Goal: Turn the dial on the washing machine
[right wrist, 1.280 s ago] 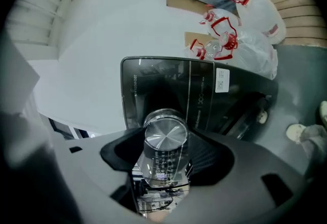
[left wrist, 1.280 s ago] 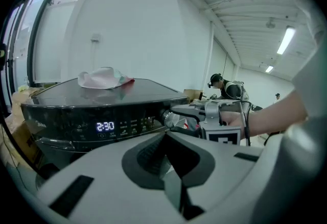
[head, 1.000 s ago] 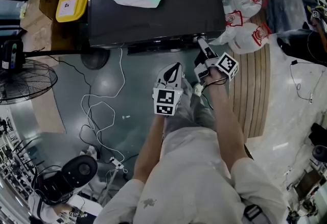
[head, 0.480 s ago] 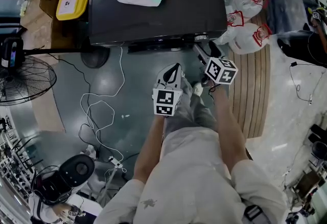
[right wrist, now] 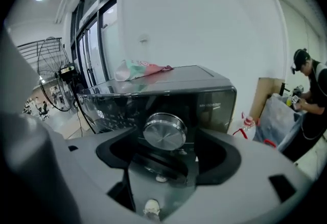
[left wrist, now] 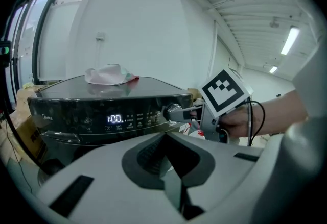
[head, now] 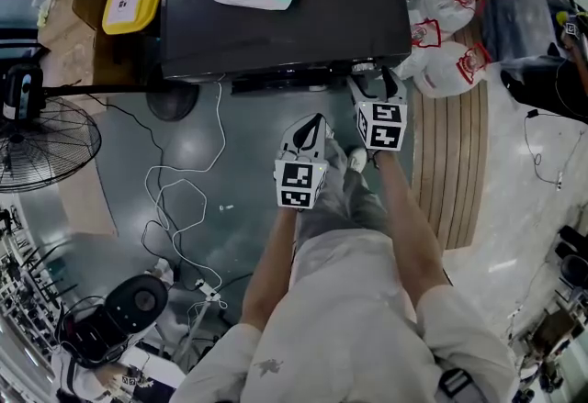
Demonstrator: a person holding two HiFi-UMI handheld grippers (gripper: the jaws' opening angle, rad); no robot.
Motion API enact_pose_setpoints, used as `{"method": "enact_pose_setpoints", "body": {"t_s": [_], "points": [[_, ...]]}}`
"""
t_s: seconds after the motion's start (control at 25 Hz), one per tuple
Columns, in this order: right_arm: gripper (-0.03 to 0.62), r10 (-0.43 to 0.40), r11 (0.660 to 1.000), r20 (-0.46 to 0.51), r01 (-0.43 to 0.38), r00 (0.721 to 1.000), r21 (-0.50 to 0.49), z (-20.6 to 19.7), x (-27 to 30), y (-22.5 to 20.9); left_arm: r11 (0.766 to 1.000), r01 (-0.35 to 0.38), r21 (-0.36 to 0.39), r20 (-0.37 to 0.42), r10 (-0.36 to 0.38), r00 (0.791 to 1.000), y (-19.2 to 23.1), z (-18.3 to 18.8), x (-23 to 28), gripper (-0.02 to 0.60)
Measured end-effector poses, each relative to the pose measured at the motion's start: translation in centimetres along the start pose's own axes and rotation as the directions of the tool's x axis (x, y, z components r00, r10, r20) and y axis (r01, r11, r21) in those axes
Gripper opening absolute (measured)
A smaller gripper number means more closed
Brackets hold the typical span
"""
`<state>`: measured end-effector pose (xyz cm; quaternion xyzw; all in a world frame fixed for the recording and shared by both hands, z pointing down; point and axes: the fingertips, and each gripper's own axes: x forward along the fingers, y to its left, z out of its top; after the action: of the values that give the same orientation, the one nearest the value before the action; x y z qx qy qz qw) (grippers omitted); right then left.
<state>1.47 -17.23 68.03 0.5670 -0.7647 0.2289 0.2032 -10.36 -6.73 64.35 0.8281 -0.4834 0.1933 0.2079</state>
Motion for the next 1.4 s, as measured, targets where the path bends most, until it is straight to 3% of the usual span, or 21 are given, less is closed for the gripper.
{"method": "enact_pose_setpoints", "body": {"t_s": [0.28, 0.52, 0.92, 1.4], "points": [[0.347, -0.053, 0.983, 0.004, 0.053, 0.999, -0.175, 0.43, 0.54, 0.37, 1.000, -0.015, -0.009, 0.002, 0.015, 1.000, 0.22, -0.17, 0.18, 0.012], [0.279, -0.057, 0.981, 0.001, 0.056, 0.998, -0.186, 0.07, 0.70, 0.64, 1.000, -0.027, -0.011, 0.004, 0.027, 1.000, 0.26, -0.03, 0.18, 0.012], [0.273, 0.012, 1.000, -0.004, -0.012, 1.000, 0.011, 0.09, 0.64, 0.14, 0.999, -0.041, -0.021, 0.004, 0.041, 0.999, 0.68, -0.46, 0.21, 0.012], [0.273, 0.087, 0.968, 0.023, -0.090, 0.996, 0.236, 0.24, 0.59, -0.06, 0.998, -0.045, -0.032, 0.012, 0.045, 0.999, 0.65, 0.11, 0.22, 0.012]]}}
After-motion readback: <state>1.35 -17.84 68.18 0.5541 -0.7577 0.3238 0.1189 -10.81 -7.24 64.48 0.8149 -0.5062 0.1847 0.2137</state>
